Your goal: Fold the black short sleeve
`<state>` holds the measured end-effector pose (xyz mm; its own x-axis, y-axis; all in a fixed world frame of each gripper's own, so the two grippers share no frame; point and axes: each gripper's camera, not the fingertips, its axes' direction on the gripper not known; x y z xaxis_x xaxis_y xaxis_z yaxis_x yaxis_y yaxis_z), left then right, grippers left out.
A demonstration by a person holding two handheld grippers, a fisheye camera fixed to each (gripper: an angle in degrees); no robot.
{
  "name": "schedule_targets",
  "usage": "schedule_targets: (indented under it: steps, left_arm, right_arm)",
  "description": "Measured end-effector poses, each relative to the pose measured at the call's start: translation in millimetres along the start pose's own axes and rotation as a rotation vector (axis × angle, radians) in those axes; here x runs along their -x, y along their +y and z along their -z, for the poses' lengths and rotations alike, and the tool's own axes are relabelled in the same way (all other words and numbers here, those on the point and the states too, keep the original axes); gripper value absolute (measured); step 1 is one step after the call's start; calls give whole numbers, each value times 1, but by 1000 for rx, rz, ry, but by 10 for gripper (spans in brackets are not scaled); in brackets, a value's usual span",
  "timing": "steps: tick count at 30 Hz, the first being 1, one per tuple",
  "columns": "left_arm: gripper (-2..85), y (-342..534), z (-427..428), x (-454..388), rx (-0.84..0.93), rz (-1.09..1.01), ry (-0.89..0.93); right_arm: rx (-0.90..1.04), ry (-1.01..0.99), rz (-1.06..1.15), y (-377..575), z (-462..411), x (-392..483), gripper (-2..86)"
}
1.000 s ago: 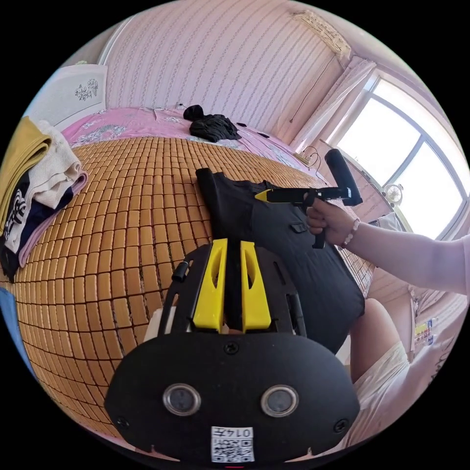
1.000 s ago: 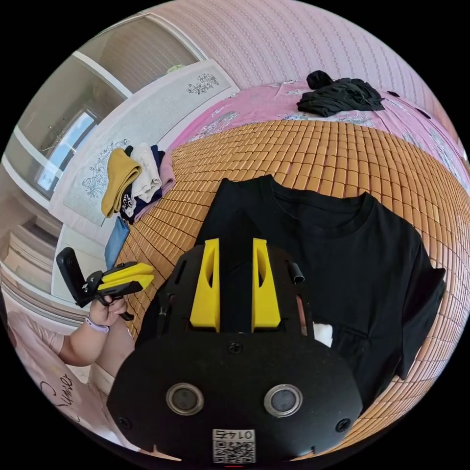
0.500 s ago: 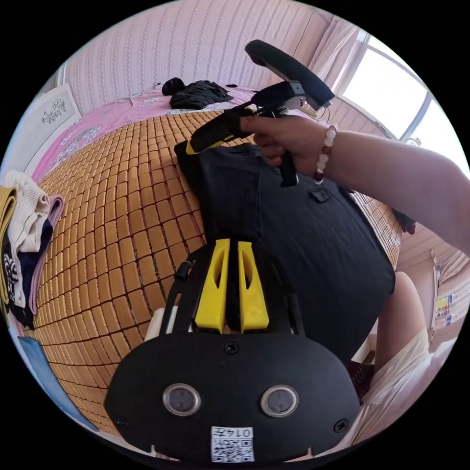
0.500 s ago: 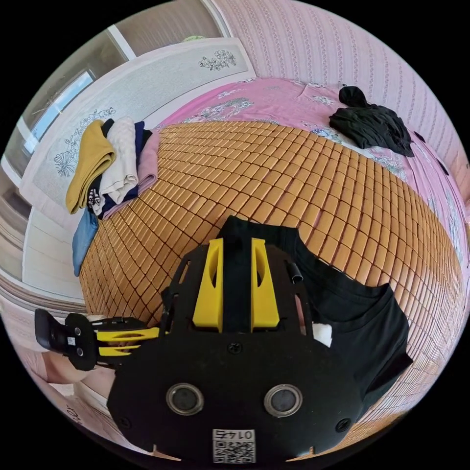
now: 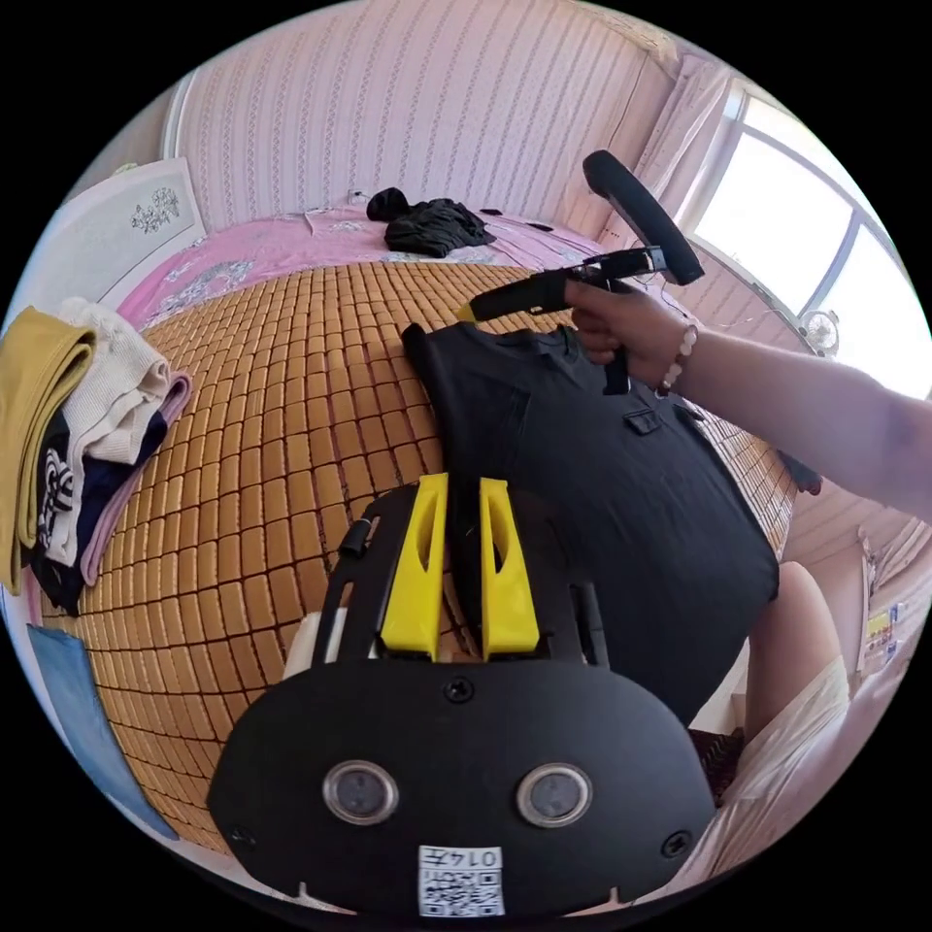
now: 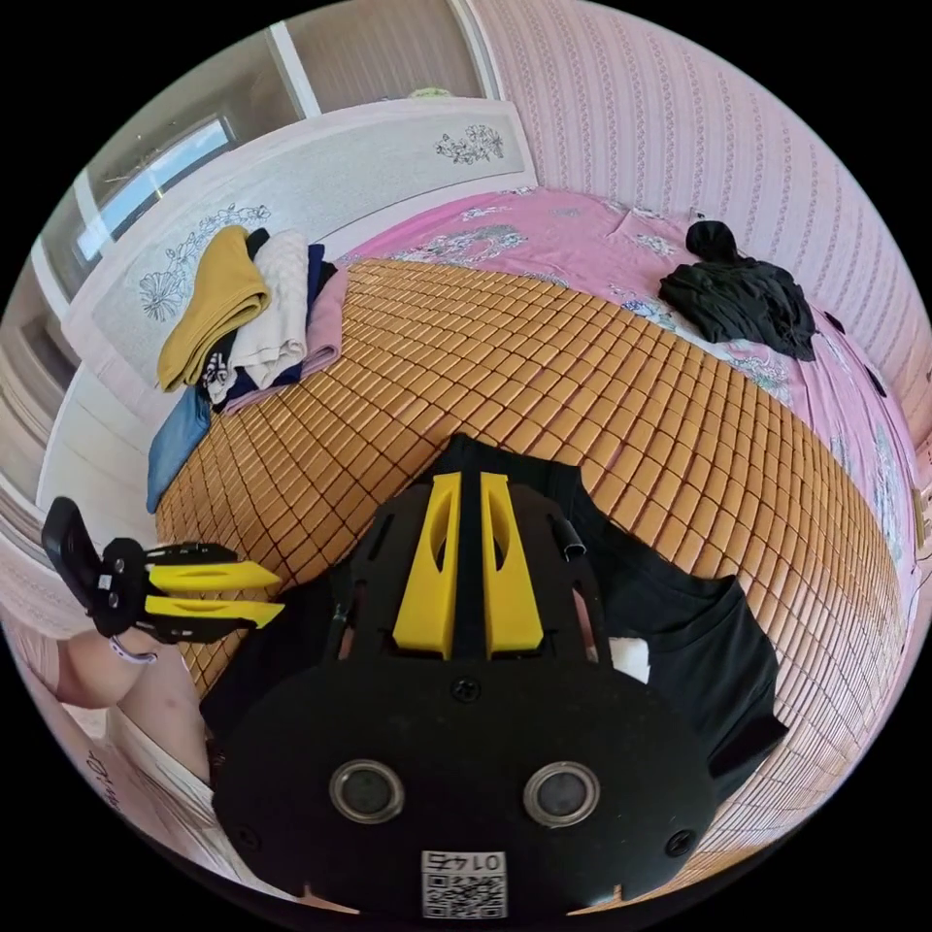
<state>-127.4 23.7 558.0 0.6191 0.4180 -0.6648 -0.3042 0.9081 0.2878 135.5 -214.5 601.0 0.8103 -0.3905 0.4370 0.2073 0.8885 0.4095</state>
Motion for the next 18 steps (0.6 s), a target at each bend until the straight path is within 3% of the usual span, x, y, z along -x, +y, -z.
schedule_targets:
  steps: [4,8,12,18]
  left_arm:
    - [62,-15,-34,-16,89,-6,6]
    - [63,-22,-40,-25,110,-22,-39]
    - [63,-28,-24,-36,67,-42,-36]
    - [61,-62,-10,-64,28,-138,58]
  right_arm:
    - [161,19,-17,25,-14,1,32]
    - [65,-6,-140,39,20,-18,32]
    - [-157,-71,-253,96,93,-34,42]
    - [-167,303,-450,219,182,-75,63]
